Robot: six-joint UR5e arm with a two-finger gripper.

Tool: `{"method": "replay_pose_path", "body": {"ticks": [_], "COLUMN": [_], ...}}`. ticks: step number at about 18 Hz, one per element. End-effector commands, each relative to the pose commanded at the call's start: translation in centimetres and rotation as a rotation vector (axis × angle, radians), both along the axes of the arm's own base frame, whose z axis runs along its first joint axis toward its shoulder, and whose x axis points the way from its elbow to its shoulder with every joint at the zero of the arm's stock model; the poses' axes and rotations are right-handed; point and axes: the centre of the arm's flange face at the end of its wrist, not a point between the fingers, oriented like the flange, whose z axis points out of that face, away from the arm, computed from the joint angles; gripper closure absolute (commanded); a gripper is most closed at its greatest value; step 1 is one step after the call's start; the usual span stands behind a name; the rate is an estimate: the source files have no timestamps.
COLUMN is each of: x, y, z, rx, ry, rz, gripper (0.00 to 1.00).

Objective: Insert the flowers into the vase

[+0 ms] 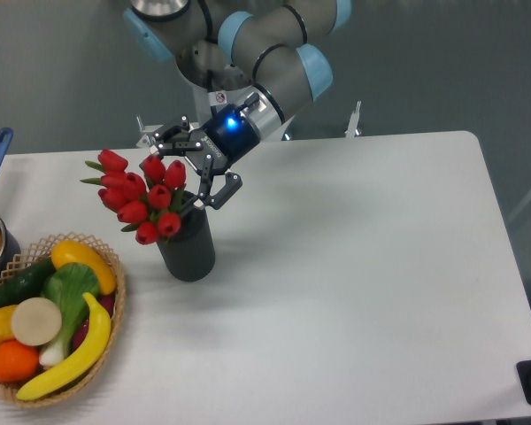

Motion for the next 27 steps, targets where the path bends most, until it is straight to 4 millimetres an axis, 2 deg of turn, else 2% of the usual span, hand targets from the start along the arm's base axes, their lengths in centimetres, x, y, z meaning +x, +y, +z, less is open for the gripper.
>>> {"method": "replay_pose_path", "body": {"ticks": [2,5,10,14,16,18,20,22,24,27], "x": [-0.2,-1.0,-3.8,-6.9,-8.5,-11.5,-15.0,-19.4,-20.1,-22.7], "y": [-0.3,-1.9,-4.8,-8.1,-9.3,-10.6,-10.9,-10.6,-8.5,-7.0], "z": [0.6,2.2,3.9,6.4,7.2,8.3,7.4,4.9,3.9,2.4], "rx": [0.008,0.027,-0.018,-0.244,-0.278,-0.335,-0.464,-0.603,-0.701,-0.808], "ry": [0.015,0.055,0.141,0.354,0.381,0.415,0.454,0.459,0.504,0.535], "rz": [0.007,0.054,0.155,0.288,0.336,0.392,0.415,0.416,0.384,0.363], "gripper": [0.00,0.00,0.00,0.00,0.00,0.00,0.00,0.00,0.00,0.00]}}
